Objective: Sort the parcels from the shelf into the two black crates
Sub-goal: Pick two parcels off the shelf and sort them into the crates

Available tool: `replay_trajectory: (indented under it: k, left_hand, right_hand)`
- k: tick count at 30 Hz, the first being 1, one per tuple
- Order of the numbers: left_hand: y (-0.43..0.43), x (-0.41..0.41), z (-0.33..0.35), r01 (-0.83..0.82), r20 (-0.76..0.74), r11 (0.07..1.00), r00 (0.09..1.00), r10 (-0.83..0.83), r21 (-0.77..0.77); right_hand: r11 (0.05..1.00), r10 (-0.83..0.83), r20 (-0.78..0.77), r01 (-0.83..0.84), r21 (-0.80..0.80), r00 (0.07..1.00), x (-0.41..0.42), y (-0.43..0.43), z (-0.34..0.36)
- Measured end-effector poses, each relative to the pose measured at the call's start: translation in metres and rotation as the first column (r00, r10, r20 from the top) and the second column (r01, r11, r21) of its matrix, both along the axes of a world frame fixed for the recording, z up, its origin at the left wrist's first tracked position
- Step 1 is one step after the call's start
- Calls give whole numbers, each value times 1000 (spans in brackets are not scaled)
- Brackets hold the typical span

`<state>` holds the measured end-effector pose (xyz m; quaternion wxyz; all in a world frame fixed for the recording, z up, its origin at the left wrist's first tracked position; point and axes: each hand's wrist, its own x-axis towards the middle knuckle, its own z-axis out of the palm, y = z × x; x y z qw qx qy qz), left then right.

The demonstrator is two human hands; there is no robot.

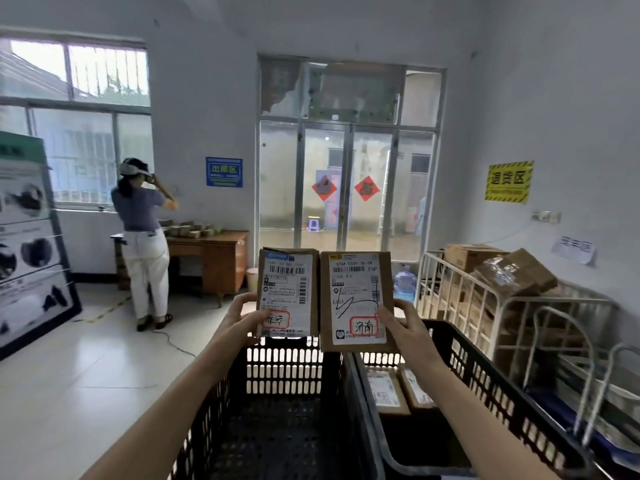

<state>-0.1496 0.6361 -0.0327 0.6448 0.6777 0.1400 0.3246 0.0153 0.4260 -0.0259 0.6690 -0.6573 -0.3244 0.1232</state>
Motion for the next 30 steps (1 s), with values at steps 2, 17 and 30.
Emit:
replay_trajectory:
  k: [2, 17, 30]
  left_hand:
    - [7, 7, -2, -14, 4, 999, 1000, 14, -31]
    - [59, 28, -20, -213, -27, 974, 977, 211, -76]
    - [142, 28, -53, -282, -160, 956, 950, 267, -81]
  right_hand:
    - [999, 45, -19, -45, -5, 999, 18, 12, -2]
    - [965, 261, -66, -263, -18, 963, 79, 102, -26]
    - [969, 240, -129, -245, -22, 962, 83, 188, -67]
